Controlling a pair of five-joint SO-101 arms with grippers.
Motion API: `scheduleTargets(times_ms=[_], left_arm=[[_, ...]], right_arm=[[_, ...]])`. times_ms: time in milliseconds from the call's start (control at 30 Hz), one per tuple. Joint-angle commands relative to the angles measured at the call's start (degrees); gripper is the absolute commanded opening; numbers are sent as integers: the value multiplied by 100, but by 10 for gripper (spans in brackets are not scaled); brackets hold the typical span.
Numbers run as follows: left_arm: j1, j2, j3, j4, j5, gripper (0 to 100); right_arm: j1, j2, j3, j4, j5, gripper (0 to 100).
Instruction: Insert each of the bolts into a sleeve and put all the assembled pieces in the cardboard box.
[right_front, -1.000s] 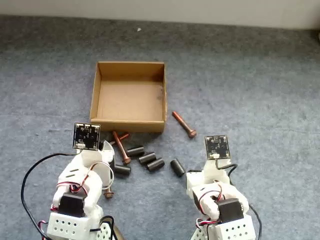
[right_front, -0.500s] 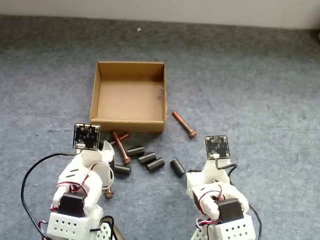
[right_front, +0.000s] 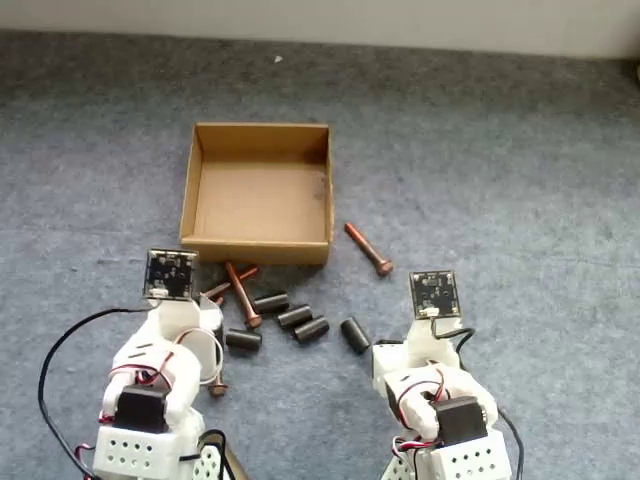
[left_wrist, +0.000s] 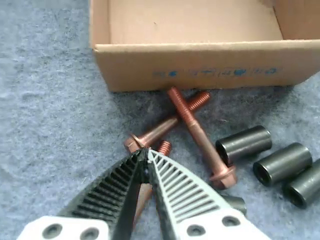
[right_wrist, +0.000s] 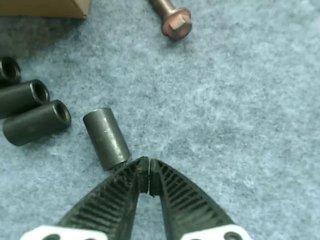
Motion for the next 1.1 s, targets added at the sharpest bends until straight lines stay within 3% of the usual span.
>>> scheduleTargets(times_ms=[0,100,267,433,500,567,700,767,900,1067], left_arm=[[-857,-66,57,-484,9,6],[-1349,-66,66,-967,9,6],[-1648,-66,110,-1354,-18,6],[-2035,-66,57,-1626,-123,6],[-2114,-66,101,-1653,-123,6],[-2149,-66,110,-1644,-141,6],[-2202,-57,110,-1407,-211,7],[-2220,-57,110,-1389,-818,7],[-2185,-57,110,-1301,-2031,7],[-2185,-57,110,-1213,-2092,8]], right_arm=[[75,-66,541,57,-35,5],[374,-66,40,57,-35,5],[1543,-66,-409,-119,-9,5],[1552,-66,-391,-1262,105,6],[1543,-13,-444,-1244,659,19],[1367,-4,-866,-901,1266,58],[910,48,-2070,-338,1547,78],[593,330,-2510,-242,1890,78],[13,1569,-3099,-242,1996,81],[-699,3521,-3538,-242,1987,84]])
